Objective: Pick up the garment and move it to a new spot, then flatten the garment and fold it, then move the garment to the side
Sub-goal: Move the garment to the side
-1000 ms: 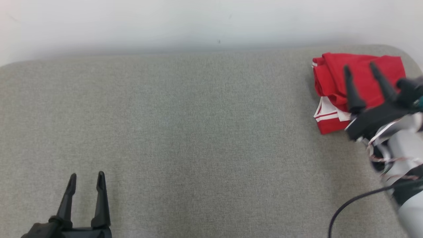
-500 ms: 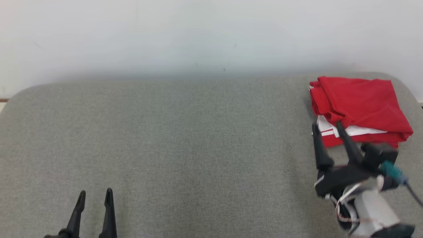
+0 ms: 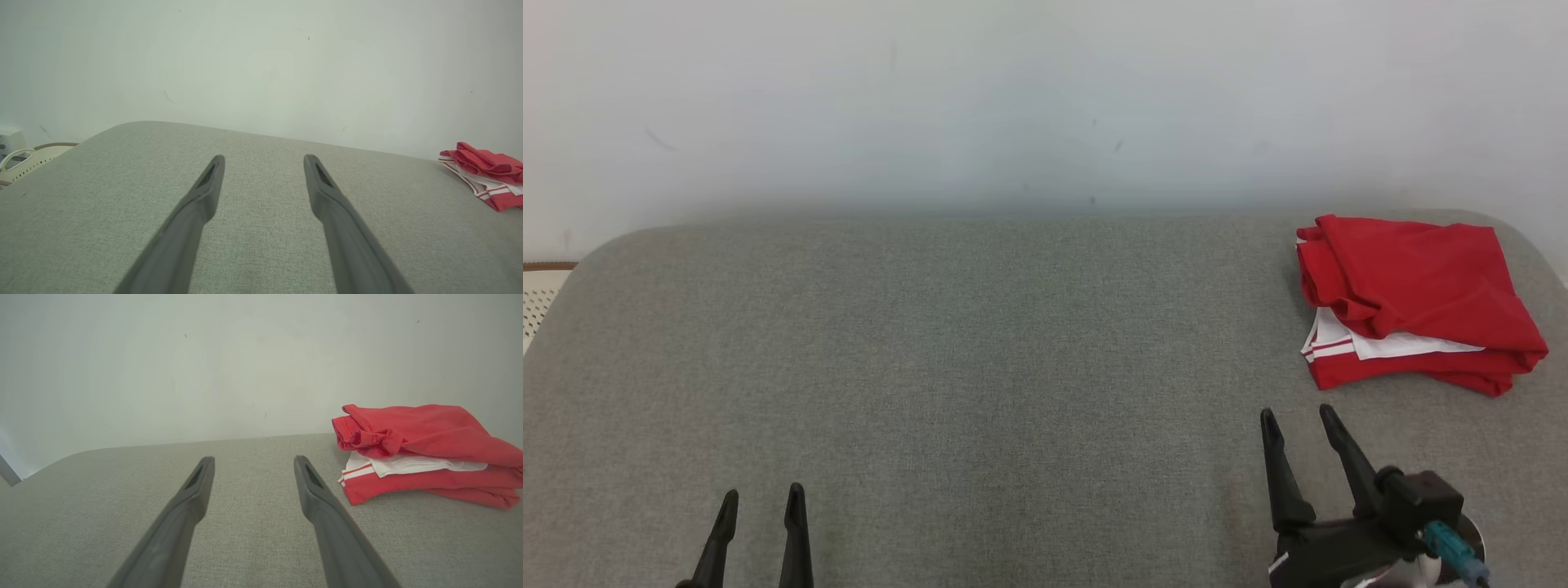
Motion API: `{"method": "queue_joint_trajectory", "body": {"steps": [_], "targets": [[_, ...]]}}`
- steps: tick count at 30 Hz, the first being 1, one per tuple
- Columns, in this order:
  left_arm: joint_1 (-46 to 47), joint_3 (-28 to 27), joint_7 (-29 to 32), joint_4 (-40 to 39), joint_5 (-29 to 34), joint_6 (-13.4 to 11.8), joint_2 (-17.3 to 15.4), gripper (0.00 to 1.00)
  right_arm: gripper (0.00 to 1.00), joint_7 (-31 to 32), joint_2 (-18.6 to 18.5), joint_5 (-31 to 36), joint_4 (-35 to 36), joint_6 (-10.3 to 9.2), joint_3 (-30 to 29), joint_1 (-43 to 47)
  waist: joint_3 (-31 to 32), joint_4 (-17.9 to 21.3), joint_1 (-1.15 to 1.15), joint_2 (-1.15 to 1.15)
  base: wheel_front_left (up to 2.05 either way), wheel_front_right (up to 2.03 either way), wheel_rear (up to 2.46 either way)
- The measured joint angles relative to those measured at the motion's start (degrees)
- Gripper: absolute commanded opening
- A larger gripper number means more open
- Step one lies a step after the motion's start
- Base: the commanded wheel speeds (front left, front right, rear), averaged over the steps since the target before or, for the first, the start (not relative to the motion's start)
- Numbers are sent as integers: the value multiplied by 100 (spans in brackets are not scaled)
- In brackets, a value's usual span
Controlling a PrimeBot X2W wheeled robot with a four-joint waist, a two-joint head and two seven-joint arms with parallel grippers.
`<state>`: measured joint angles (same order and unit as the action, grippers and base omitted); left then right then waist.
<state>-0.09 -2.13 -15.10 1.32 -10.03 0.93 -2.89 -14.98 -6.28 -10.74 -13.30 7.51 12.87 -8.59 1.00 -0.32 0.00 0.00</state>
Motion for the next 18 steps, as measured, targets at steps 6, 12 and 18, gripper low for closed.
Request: {"method": "queue_joint_trajectory", "body": {"steps": [6, 12, 18], "targets": [[-88, 19, 0, 42, 118, 13, -1, 100, 100, 0, 123, 300, 59, 0, -268, 371, 67, -24, 0, 0, 0, 0, 0], [-140, 58, 0, 131, 200, 51, -8, 100, 100, 1, 215, 481, 49, 0, -324, 471, 112, -9, 0, 0, 0, 0, 0], [-142, 66, 0, 151, 214, 56, -7, 100, 100, 1, 244, 482, 52, 0, -310, 481, 97, -3, 0, 0, 0, 0, 0]]}}
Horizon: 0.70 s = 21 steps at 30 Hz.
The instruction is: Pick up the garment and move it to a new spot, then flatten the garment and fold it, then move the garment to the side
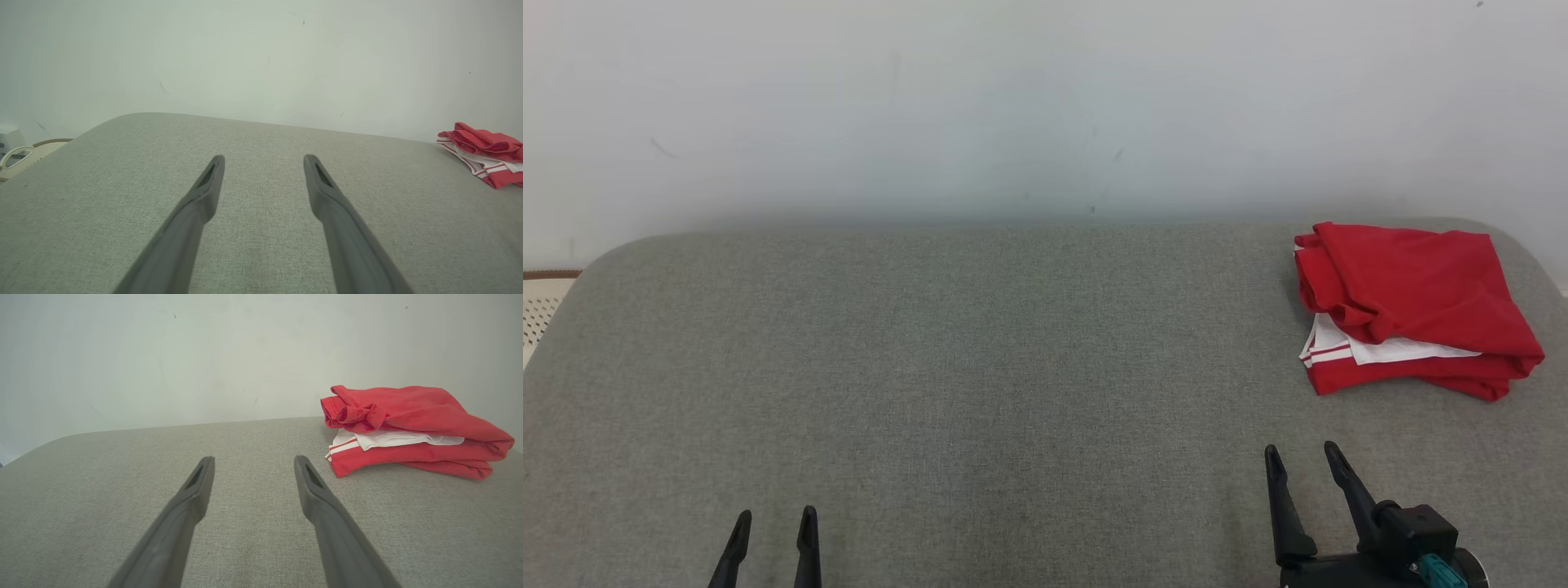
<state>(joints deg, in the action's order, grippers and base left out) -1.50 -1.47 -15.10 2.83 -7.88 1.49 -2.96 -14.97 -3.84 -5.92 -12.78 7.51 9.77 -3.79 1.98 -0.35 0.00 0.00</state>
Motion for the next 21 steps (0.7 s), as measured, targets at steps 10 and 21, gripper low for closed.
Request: {"method": "queue_joint_trajectory", "body": {"steps": [10, 21], "targets": [[-47, -33, 0, 54, -13, -7, 0, 100, 100, 18, 29, 35, 16, 0, -11, 0, 12, -37, -1, 0, 0, 0, 0], [-64, -15, 2, 108, -8, -57, 10, 0, 0, 34, 40, 34, -47, 0, -8, 20, 15, -12, -1, 0, 0, 0, 0]]}}
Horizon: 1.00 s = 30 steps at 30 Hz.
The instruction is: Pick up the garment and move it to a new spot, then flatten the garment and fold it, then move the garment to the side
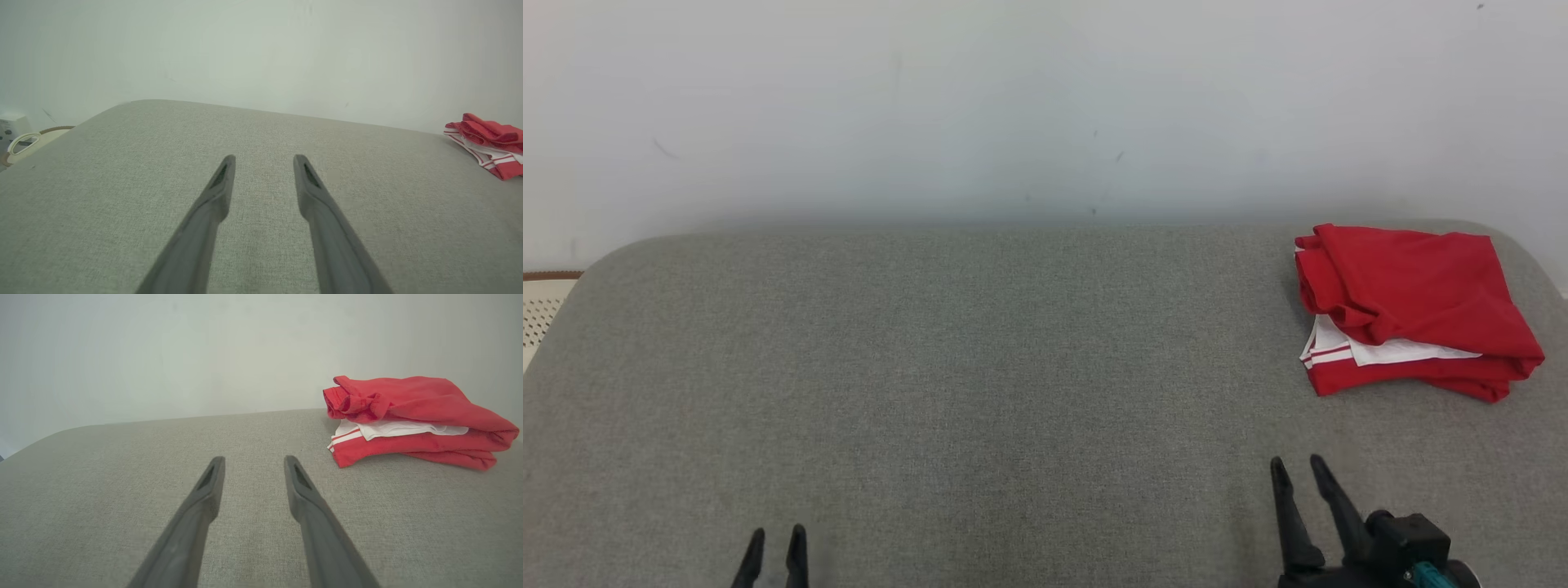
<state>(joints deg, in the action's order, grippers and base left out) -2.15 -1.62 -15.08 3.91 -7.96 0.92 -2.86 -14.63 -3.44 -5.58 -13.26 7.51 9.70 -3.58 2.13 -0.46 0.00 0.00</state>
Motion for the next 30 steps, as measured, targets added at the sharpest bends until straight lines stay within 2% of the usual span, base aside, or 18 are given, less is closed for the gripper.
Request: {"method": "queue_joint_trajectory", "body": {"steps": [6, 30], "targets": [[-46, -11, 113, 301, -138, 2, 31, 0, 0, 53, -1, -176, -242, 0, -11, 209, -5, 2, 0, 0, 0, 0, 0], [285, -285, 803, 672, -2592, 201, 32, 0, 0, 521, -14, -2781, -393, 0, -310, -85, -56, 10, 0, 0, 0, 0, 0]]}}
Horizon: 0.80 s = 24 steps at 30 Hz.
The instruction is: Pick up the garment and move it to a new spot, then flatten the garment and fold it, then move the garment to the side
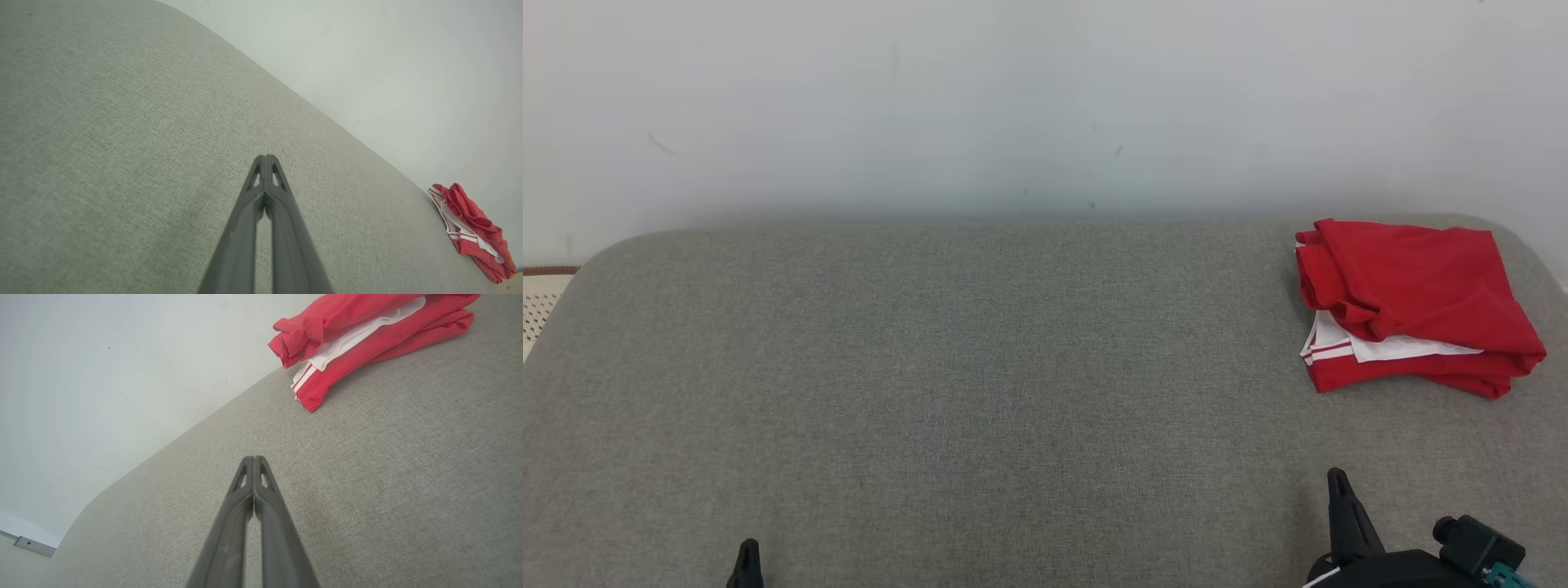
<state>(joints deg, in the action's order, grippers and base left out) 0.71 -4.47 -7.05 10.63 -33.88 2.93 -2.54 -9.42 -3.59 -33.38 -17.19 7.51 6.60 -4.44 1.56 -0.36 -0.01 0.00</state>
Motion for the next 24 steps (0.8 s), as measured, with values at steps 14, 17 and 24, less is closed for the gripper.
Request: {"method": "queue_joint_trajectory", "body": {"steps": [14, 17, 24], "targets": [[217, -127, 325, 182, -1125, 87, -1, 0, 0, 256, 1, -1206, -62, 0, -177, -171, -30, 5, 0, 0, 0, 0, 0], [271, -157, 398, 215, -1374, 102, -2, 0, 0, 309, 2, -1425, -73, 0, -213, -215, -36, 6, 0, 0, 0, 0, 0], [351, -216, 545, 293, -1844, 151, -2, 0, 0, 427, 4, -1957, -108, 0, -298, -276, -51, 8, 0, 0, 0, 0, 0]]}}
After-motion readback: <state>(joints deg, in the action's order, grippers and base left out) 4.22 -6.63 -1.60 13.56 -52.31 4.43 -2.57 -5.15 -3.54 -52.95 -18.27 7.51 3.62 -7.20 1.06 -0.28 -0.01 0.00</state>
